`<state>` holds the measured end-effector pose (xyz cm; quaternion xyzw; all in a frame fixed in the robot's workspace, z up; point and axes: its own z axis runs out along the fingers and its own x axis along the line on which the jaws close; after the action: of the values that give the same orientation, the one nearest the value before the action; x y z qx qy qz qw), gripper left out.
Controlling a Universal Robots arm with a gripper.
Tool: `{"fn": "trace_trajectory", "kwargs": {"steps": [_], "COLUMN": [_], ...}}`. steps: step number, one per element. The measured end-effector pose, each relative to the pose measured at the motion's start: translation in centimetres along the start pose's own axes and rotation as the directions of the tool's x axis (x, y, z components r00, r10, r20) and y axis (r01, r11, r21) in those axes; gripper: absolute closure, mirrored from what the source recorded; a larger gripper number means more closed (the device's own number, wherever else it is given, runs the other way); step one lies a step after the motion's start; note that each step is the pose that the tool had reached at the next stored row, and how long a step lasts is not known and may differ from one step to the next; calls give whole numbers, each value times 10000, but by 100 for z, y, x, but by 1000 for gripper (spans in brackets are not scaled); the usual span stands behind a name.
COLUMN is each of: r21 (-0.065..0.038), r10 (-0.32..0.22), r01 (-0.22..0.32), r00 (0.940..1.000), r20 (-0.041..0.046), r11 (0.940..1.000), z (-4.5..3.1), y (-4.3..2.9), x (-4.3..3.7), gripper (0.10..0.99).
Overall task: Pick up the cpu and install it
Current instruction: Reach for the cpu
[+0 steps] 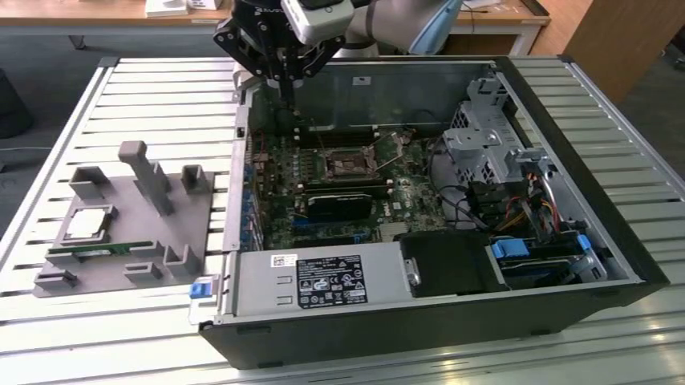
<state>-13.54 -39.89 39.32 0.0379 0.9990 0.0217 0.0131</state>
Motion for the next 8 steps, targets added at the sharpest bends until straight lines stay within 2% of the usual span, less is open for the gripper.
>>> {"fn": "trace_trajectory", "kwargs": {"steps": [8], "r21": [0], "r10": [-1], "r01": [1], "r00": [10000], "r20": [0], "r11": [10000], "z": [0], "y": [-2], "x": [26], "gripper": [980]}}
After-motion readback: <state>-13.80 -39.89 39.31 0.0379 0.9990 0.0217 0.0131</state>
